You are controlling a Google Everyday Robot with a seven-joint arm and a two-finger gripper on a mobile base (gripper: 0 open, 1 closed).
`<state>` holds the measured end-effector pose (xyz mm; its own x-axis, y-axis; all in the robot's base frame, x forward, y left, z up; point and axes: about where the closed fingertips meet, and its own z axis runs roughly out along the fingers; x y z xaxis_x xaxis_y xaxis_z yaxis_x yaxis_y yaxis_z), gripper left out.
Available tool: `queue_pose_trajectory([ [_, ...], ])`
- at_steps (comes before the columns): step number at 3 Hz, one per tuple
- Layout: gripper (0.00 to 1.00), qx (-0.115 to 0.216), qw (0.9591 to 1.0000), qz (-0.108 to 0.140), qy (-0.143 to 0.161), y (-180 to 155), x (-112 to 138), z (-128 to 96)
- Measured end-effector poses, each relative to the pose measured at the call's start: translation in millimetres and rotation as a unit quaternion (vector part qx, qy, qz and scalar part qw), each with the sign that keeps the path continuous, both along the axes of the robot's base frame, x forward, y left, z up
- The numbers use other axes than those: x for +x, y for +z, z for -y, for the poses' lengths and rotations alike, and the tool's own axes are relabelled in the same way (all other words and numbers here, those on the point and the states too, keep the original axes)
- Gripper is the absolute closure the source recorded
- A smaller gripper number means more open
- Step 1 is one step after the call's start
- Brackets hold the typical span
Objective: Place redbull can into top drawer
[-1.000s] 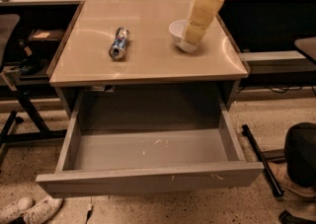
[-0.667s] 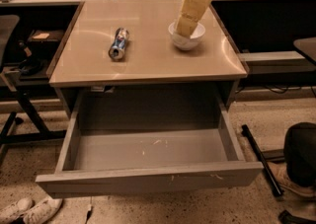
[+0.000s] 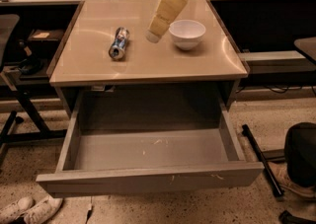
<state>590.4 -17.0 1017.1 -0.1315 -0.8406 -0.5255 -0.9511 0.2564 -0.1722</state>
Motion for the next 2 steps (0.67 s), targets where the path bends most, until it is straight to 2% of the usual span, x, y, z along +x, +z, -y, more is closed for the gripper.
queue_pose_trajectory([
  [1,0.0,0.032,0.9992,-0.024,-0.006,-12.9,29.6,-31.4],
  [2,0.0,0.035,0.999,-0.026,-0.007,-14.3,33.4,-34.7],
])
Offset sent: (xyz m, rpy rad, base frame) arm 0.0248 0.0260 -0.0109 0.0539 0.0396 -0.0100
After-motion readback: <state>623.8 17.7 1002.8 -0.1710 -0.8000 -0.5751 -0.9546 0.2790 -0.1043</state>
